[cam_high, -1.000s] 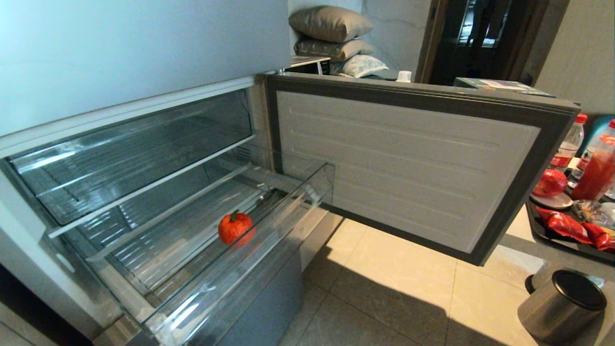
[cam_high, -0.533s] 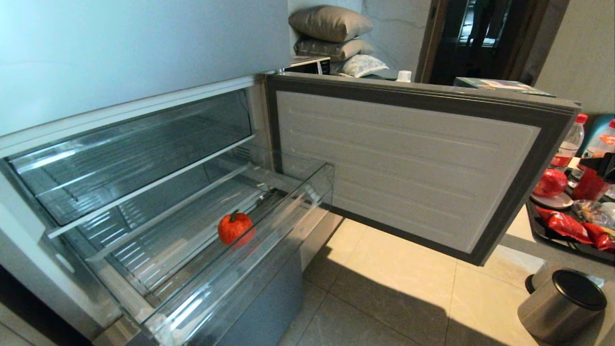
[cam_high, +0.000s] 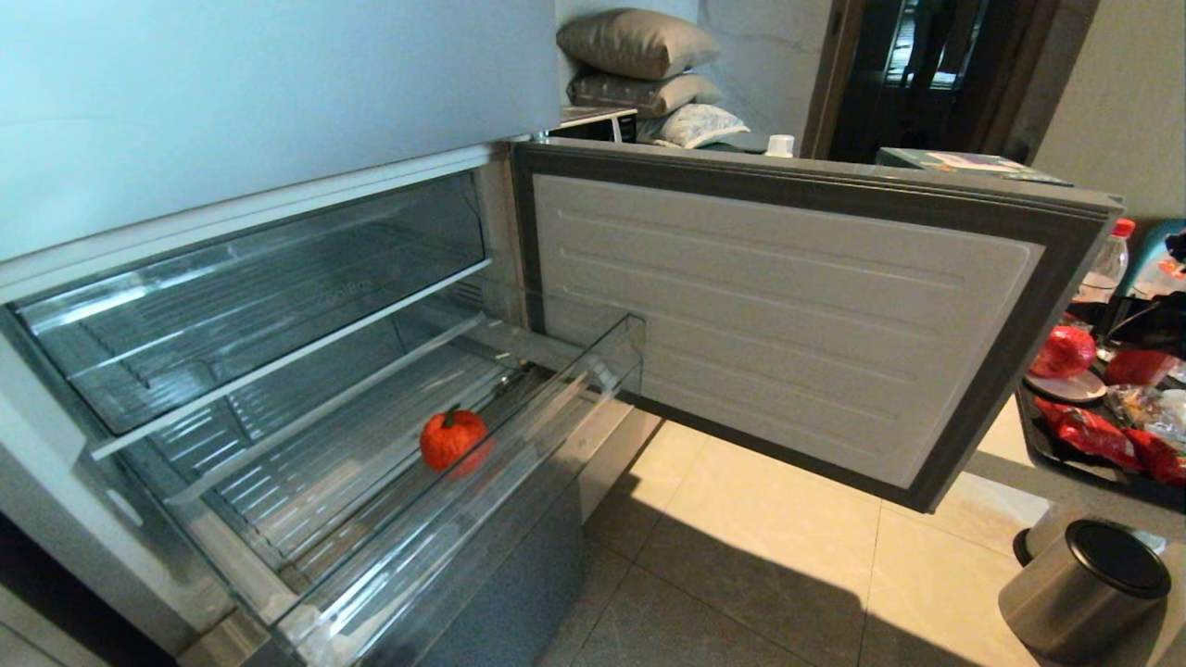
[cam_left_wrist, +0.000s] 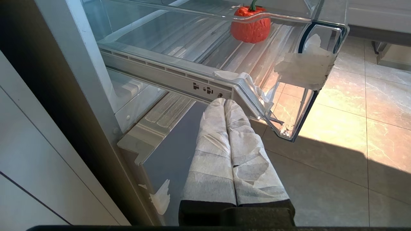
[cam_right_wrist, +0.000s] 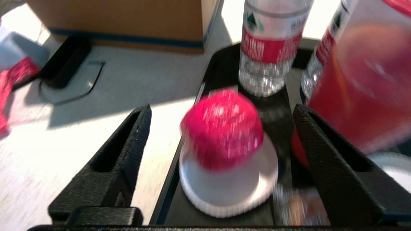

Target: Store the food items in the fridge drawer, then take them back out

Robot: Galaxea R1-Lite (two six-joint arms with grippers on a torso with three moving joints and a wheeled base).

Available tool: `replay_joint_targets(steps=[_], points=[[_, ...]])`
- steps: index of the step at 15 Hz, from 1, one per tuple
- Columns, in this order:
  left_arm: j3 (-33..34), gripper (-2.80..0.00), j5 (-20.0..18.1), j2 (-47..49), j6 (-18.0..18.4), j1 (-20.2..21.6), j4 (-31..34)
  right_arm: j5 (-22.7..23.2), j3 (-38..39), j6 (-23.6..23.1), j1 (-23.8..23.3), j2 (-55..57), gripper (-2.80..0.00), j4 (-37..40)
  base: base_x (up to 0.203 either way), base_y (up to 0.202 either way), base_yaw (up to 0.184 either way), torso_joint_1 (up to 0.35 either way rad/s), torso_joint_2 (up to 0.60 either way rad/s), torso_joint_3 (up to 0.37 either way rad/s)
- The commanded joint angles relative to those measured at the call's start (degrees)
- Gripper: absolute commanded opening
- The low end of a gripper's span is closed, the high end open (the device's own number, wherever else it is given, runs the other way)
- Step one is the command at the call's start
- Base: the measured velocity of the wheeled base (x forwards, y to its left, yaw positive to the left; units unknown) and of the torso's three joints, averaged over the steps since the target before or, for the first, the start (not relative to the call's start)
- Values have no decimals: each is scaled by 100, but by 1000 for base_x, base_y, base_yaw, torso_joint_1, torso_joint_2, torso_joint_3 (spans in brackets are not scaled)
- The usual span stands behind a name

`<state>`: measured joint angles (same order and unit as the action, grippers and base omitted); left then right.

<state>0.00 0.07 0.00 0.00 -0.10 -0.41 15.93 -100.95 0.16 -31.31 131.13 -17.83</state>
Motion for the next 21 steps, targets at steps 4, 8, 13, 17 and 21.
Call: replay_joint_targets(steps=[4,8,13,17,21], points=[[9,-280,1,1,0,1,-5,41,-876,22,152,803,0,-22,0,0,0,0,0,0],[9,-280,1,5,0,1,-10,43,-1076,-8,267,1115,0,-46,0,0,0,0,0,0],[9,-280,1,9,0,1,-2,-20,-1085,54,300,1283,0,-133,0,0,0,0,0,0],[9,-280,1,9,0,1,-2,-293,-1065,101,300,1374,0,-423,0,0,0,0,0,0],[9,-280,1,5,0,1,-2,-476,-1020,71,292,1380,0,-396,0,0,0,0,0,0]])
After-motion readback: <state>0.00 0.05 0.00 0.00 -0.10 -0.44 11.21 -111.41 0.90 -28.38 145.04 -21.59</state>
